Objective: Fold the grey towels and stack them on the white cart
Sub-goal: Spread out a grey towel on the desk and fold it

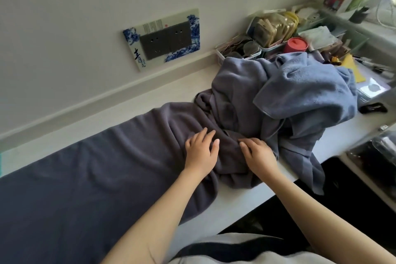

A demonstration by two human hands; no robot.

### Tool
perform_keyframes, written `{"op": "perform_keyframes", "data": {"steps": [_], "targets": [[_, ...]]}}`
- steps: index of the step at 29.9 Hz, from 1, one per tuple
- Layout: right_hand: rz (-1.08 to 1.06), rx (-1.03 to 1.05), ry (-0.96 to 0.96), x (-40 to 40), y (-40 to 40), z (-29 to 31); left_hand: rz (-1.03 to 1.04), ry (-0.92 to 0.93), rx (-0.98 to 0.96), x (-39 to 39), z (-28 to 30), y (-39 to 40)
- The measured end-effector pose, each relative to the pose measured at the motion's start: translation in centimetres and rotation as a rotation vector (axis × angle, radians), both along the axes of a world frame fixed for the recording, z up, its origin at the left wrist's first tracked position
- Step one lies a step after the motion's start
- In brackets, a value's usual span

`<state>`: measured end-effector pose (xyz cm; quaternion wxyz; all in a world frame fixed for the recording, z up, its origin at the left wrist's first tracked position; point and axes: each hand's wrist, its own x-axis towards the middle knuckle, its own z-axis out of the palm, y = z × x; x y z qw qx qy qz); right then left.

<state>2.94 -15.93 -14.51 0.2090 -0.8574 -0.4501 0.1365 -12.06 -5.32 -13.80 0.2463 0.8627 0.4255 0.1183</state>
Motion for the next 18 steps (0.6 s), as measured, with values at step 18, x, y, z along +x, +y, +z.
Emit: {"op": "perform_keyframes", "data": {"steps": [18], "targets": [[0.209,0.115,0.306,6.6,-3.3,-2.0,-0.288,0.119,-0.044,2.4,-3.1,-1.2]]}}
